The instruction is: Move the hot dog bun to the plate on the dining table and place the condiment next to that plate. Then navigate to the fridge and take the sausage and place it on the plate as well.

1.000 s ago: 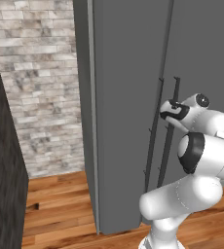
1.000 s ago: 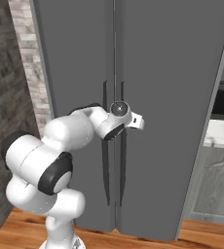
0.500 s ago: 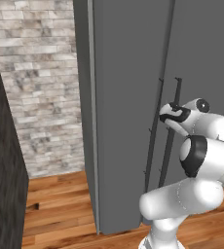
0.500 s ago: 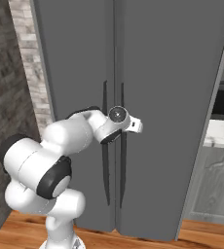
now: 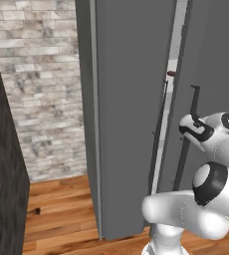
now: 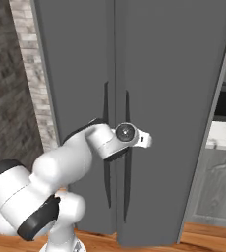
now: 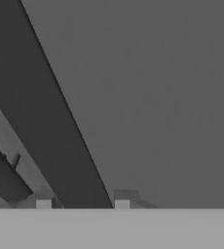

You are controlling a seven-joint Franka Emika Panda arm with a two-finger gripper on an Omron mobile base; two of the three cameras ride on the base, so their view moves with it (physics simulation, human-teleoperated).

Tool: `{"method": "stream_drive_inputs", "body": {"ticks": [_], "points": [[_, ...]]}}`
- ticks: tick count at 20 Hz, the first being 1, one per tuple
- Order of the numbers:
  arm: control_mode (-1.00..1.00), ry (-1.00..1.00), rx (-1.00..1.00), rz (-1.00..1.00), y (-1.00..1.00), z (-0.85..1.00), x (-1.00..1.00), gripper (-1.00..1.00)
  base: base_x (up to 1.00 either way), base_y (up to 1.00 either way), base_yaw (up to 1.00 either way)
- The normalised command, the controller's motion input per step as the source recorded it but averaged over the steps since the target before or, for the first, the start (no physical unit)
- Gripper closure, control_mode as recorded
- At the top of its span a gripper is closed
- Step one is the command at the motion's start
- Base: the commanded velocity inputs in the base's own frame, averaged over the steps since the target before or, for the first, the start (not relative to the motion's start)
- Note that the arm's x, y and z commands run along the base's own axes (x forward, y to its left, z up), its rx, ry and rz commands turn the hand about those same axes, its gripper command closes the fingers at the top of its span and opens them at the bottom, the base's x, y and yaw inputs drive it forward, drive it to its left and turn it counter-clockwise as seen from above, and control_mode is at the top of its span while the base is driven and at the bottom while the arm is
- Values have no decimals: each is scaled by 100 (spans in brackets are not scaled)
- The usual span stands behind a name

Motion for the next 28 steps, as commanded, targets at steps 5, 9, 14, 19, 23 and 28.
{"method": "stream_drive_inputs", "body": {"ticks": [5,9,14,19,23,28], "points": [[-100,0,0,-1,-99,12,-96,100,0,0,0],[-100,0,0,-2,-100,5,-92,100,0,0,0],[-100,0,0,-4,-100,1,-93,100,0,0,0],[-100,0,-1,-4,-57,22,-99,-100,0,0,0],[-100,-4,-7,-1,64,64,-100,-100,0,0,0],[-100,-8,-23,0,100,66,-100,-100,0,0,0]]}}
